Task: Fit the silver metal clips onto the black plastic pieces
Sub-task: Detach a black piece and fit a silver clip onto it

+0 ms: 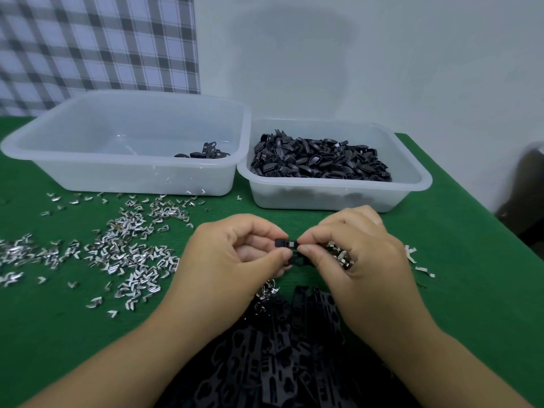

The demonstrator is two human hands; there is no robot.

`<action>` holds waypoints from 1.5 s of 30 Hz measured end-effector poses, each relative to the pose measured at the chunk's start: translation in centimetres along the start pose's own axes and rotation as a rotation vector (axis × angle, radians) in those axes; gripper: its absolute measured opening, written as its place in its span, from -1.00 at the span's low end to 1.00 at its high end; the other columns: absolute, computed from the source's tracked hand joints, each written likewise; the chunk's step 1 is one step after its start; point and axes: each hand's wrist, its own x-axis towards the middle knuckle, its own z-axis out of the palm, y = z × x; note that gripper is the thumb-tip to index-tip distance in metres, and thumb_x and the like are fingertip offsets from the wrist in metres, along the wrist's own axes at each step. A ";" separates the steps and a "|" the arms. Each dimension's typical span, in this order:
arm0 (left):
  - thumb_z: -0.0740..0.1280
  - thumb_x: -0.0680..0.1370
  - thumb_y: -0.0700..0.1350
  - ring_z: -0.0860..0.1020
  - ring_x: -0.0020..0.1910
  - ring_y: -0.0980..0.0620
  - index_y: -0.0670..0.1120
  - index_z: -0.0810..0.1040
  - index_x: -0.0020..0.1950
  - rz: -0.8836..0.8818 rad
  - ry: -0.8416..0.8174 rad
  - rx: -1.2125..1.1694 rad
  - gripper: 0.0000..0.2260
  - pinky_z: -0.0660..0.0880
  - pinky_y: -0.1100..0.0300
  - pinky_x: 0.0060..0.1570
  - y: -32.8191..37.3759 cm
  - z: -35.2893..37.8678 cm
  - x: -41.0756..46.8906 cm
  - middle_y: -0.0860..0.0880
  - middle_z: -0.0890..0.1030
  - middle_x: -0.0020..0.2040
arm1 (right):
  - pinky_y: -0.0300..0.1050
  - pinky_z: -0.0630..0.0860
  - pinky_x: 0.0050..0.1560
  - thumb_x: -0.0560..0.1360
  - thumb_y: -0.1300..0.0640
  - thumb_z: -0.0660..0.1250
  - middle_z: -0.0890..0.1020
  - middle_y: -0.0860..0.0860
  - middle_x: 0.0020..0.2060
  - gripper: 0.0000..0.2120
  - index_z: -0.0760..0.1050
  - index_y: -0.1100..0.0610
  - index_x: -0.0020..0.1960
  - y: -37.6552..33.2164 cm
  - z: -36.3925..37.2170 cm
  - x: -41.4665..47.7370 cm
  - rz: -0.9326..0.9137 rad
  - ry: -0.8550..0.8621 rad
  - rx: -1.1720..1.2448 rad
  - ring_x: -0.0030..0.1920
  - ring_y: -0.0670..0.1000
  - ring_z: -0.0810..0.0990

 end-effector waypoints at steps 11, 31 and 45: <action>0.47 0.35 -0.39 0.66 -0.37 0.00 -0.13 0.65 -0.20 0.057 -0.036 -0.054 -0.83 0.63 0.21 -0.25 -0.2 0.1 0.0 -0.13 0.68 -0.31 | -0.41 0.31 -0.08 0.40 0.14 0.36 0.50 -0.20 -0.24 -0.94 0.53 -0.01 -0.18 -0.2 0.1 0.1 0.053 -0.071 0.127 -0.10 -0.12 0.44; 0.53 0.27 -0.21 0.59 -0.39 0.21 0.10 0.63 -0.17 0.262 0.111 0.131 -0.74 0.54 0.39 -0.30 -0.5 0.4 -0.5 0.11 0.64 -0.30 | -0.44 0.29 -0.12 0.36 0.16 0.37 0.48 -0.17 -0.33 -0.92 0.56 -0.02 -0.25 -1.0 0.1 0.5 0.114 -0.058 0.228 -0.16 -0.17 0.41; 0.44 0.40 -0.31 0.62 -0.36 0.07 0.05 0.63 -0.20 0.145 0.191 0.107 -0.77 0.53 0.37 -0.35 -0.9 0.1 0.1 0.10 0.62 -0.34 | -0.17 0.20 0.00 0.47 0.11 0.35 0.42 -0.23 -0.21 -0.87 0.62 -0.07 -0.03 1.4 -0.6 0.8 0.185 -0.311 -0.196 -0.04 -0.11 0.28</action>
